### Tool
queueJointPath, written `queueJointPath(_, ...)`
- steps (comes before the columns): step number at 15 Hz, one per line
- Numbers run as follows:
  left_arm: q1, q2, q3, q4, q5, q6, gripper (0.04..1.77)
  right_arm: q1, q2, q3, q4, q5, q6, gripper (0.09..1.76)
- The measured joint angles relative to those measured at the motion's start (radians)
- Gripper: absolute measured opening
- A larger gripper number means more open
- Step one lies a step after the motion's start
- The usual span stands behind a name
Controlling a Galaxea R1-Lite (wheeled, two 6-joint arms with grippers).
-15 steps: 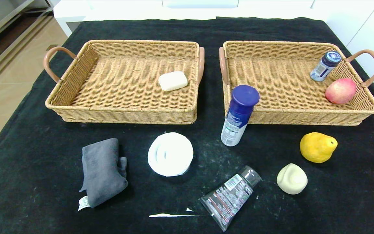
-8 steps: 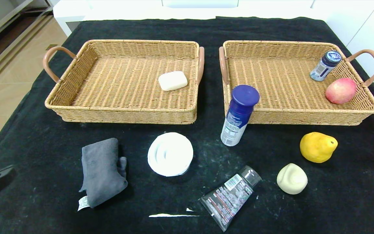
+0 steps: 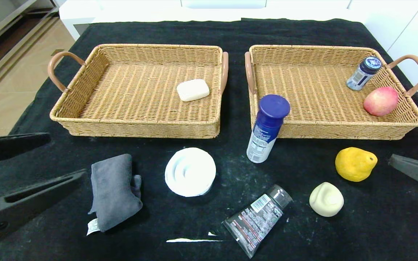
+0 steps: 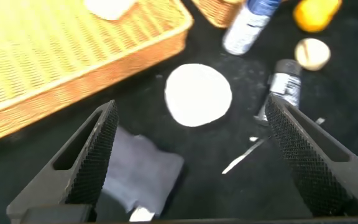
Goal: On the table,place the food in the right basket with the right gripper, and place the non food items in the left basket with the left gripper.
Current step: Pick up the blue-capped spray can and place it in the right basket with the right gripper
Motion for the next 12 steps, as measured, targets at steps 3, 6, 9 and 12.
queueJointPath(3,-0.065,0.052,-0.012,-0.019,0.003,0.000,1.72,0.041,0.037,-0.014,-0.003,-0.001,0.000,1.71)
queueJointPath(6,-0.081,0.094,-0.034,-0.058,0.004,0.001,1.72,0.078,0.069,-0.024,-0.002,-0.001,0.014,1.71)
queueJointPath(9,-0.092,0.116,-0.049,-0.054,0.006,0.006,1.72,0.113,0.103,-0.033,-0.003,-0.006,0.023,1.71)
queueJointPath(12,-0.098,0.132,-0.040,-0.049,0.006,0.014,1.72,0.146,0.138,-0.042,-0.019,-0.029,0.028,1.71)
